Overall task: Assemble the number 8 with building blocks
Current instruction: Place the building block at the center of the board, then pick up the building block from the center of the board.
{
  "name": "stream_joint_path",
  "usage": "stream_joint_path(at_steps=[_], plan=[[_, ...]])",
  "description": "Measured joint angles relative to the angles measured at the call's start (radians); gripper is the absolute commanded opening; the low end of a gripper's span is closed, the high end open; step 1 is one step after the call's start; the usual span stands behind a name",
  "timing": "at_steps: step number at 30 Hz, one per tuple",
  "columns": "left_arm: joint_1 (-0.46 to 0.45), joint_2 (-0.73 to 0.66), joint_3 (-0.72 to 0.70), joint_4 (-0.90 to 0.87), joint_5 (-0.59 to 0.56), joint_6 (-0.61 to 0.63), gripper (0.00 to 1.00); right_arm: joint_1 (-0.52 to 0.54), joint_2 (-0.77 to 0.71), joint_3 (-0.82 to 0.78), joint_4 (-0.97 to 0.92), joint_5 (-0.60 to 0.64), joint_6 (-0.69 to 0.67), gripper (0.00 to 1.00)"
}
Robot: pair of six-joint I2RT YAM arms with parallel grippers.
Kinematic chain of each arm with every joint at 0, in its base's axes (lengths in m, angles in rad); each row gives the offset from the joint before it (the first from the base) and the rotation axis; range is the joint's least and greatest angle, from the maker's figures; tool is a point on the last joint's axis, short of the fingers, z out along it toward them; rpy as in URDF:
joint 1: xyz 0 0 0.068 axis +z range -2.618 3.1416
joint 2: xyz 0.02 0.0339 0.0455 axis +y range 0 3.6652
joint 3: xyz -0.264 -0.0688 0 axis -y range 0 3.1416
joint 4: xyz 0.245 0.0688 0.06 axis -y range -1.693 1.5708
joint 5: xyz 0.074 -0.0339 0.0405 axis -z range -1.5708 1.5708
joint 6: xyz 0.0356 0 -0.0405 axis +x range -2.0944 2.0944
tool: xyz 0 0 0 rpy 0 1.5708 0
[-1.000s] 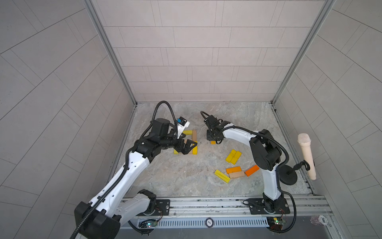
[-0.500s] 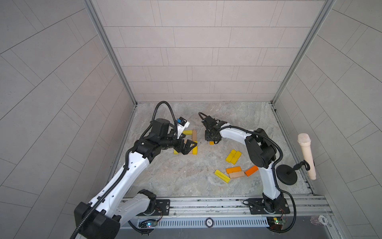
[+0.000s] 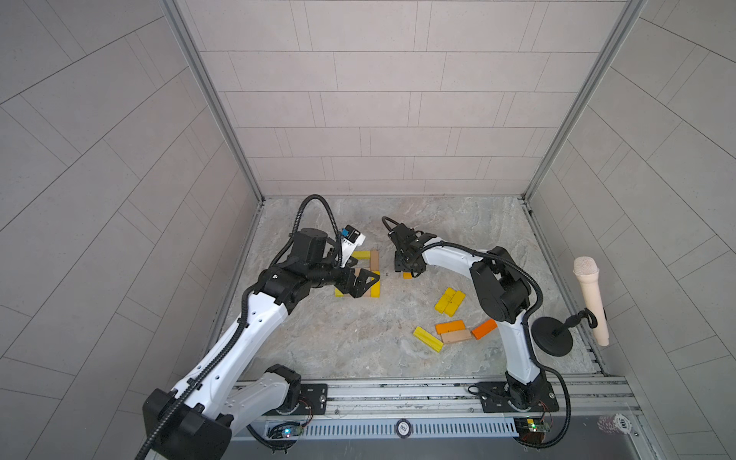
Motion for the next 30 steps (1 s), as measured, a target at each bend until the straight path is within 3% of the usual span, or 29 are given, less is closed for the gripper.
stream_joint_path(at_steps=[9,30], plan=[[0.0,0.0,-0.012,0.022,-0.004,0.0,1.0,0.003,-0.019,0.005,-0.019,0.0,-0.029,0.78],[0.014,-0.074,-0.124,0.129,-0.114,0.019,1.0,0.012,-0.327,-0.285,0.12,0.016,-0.191,0.79]])
